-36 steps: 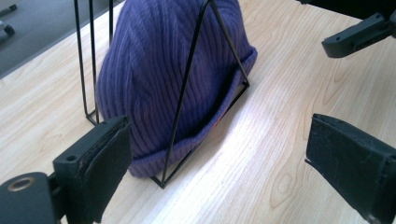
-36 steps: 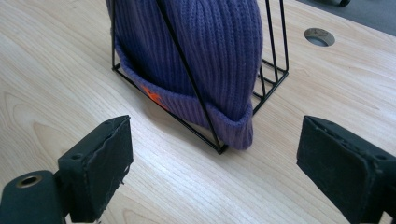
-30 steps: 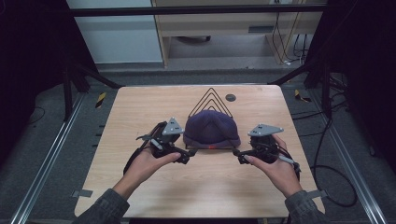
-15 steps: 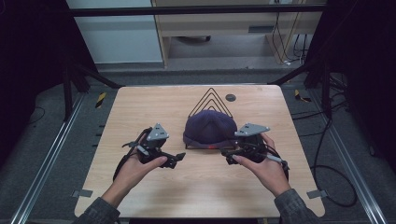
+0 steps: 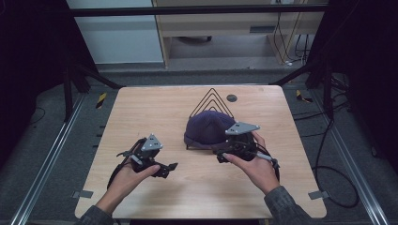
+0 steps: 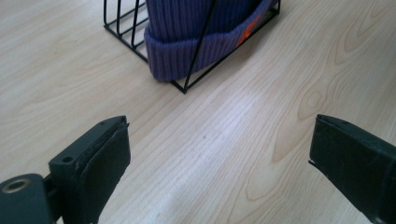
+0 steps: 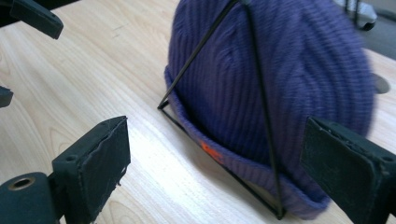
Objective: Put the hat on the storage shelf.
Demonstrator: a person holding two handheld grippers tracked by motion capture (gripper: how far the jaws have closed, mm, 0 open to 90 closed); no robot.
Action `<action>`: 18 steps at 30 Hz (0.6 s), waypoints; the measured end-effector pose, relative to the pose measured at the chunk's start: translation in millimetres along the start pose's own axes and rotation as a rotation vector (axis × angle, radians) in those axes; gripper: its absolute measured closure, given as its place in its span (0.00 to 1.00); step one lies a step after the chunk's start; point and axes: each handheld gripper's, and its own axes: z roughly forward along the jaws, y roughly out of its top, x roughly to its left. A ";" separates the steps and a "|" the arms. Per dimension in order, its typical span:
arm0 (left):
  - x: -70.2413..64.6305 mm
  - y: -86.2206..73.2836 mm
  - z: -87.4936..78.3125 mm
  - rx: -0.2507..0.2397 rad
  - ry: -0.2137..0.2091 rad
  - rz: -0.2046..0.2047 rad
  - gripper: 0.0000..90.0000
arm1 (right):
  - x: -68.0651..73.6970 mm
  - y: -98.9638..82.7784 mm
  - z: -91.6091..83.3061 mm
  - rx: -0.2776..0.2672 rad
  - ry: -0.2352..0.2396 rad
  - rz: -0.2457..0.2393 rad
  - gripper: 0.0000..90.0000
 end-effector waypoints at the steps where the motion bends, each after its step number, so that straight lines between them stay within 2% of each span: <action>1: 1.4 -4.5 0.7 0.007 -0.001 -0.007 0.05 | 3.0 -0.3 4.2 0.012 0.002 -0.006 0.10; 8: 5.9 -22.8 3.9 0.034 0.005 -0.013 0.05 | 9.9 -3.7 17.7 0.042 0.017 -0.014 0.09; 11: 9.7 -38.3 6.3 0.042 0.006 -0.012 0.05 | 14.9 -11.1 28.8 0.081 0.049 -0.007 0.07; 12: 9.7 -38.3 6.3 0.042 0.006 -0.012 0.05 | 14.9 -11.1 28.8 0.081 0.049 -0.007 0.07; 13: 11.4 -45.5 8.3 0.053 0.015 -0.014 0.05 | 18.1 -17.7 35.5 0.116 0.077 -0.011 0.07; 15: 12.8 -50.6 10.2 0.069 0.022 -0.016 0.05 | 22.0 -25.3 42.3 0.154 0.094 -0.020 0.07; 18: 15.2 -53.6 12.4 0.086 0.029 -0.023 0.05 | 26.0 -33.1 48.6 0.180 0.110 -0.023 0.07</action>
